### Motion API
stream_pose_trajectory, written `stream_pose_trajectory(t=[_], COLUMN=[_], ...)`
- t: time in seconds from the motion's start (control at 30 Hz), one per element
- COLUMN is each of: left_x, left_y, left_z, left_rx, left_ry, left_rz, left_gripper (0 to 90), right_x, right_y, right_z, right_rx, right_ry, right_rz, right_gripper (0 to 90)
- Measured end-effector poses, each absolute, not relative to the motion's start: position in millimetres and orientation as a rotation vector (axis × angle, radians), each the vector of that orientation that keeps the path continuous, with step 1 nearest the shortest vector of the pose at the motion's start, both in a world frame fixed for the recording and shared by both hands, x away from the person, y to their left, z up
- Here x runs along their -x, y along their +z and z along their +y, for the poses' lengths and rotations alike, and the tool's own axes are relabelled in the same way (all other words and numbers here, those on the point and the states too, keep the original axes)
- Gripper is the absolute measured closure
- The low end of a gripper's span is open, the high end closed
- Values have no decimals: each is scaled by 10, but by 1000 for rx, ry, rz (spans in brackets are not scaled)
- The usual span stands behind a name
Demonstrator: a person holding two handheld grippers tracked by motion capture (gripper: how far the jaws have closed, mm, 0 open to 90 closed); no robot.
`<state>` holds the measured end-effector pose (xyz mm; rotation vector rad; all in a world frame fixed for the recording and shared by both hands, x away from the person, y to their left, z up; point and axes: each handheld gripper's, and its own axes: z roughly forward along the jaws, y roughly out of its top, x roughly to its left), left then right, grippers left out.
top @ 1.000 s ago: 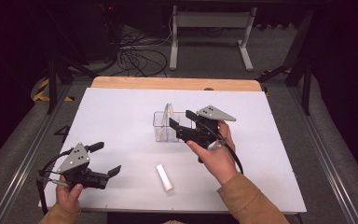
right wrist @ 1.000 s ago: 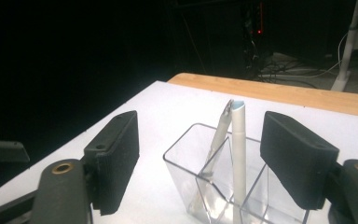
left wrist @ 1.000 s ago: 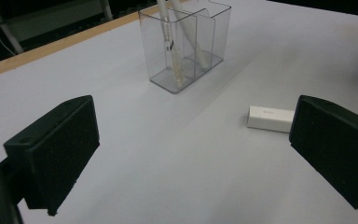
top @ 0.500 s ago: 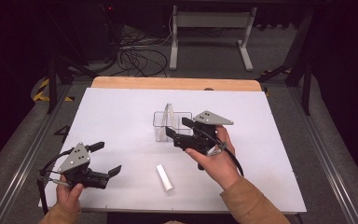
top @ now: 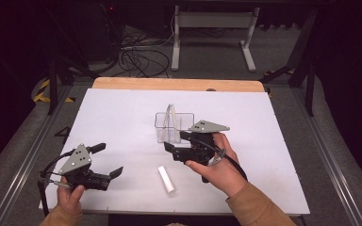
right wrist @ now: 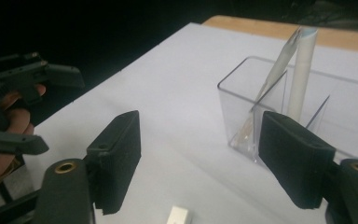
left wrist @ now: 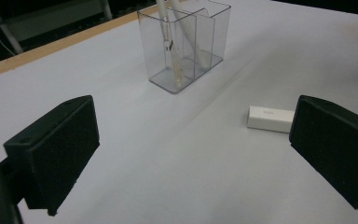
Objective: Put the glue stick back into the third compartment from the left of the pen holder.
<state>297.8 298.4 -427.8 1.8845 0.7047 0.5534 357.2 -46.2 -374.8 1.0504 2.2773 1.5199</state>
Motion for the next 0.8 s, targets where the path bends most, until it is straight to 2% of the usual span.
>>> stream_pose_trajectory(t=[0.8], left_x=[-2978], left_y=[-4281], left_z=[2979], left_rx=[-1889], left_ry=[548], left_rz=[707], left_gripper=[22], right_x=[-3438], right_y=[-4112], right_z=[-305], right_rx=[-1111], right_ry=[1186], right_rz=[2594], right_gripper=[307])
